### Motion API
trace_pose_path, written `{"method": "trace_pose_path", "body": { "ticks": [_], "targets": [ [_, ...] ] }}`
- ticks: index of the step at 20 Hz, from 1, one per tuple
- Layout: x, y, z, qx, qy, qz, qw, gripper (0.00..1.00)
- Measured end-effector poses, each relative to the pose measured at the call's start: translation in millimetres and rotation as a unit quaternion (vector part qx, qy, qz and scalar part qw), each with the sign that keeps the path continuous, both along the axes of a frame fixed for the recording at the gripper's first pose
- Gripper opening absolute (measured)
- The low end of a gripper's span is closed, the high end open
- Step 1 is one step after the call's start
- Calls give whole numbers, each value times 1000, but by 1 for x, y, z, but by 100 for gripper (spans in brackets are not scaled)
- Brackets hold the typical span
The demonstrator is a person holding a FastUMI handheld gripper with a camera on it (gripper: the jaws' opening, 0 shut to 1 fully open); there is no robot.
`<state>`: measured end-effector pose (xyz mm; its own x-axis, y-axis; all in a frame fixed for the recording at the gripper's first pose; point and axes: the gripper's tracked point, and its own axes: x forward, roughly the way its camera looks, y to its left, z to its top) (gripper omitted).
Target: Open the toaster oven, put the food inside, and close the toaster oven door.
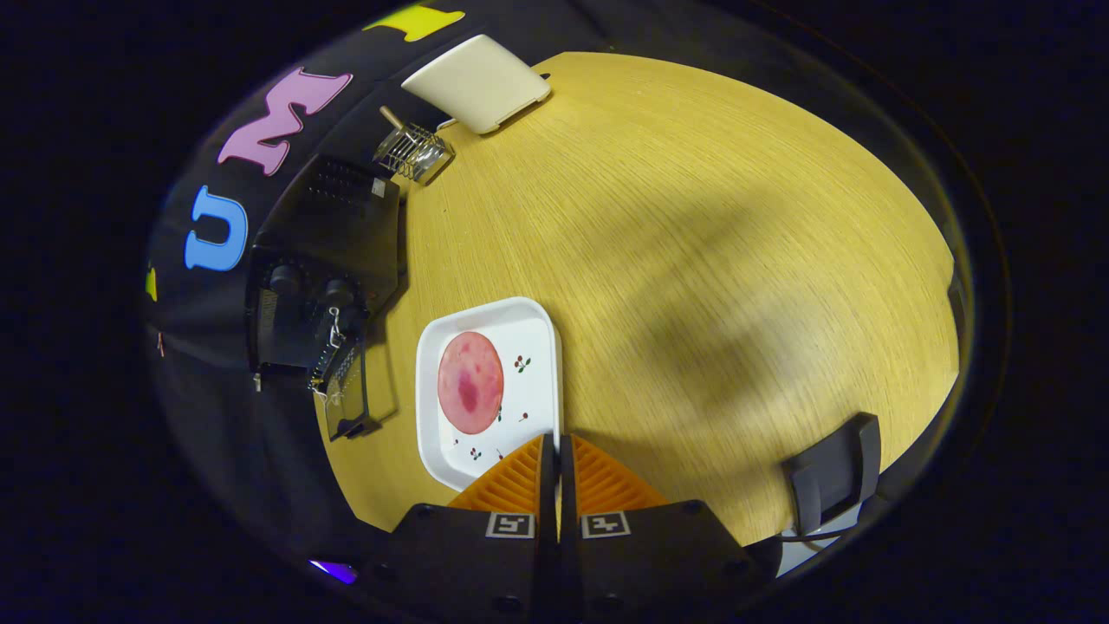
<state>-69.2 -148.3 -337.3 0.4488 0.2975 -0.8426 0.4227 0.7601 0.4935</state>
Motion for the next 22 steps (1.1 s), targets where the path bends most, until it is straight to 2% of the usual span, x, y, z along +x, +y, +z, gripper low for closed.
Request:
{"method": "trace_pose_path", "body": {
  "ticks": [7, 13, 17, 22],
  "targets": [
    [-13, -13, 45, 52, -44, -84, 994, 5],
    [-36, 14, 93, 90, -94, -107, 986, 5],
    [-53, 53, 112, 118, -111, -99, 982, 5],
    [-39, 116, 125, 128, -127, -69, 981, 5]
  ]
}}
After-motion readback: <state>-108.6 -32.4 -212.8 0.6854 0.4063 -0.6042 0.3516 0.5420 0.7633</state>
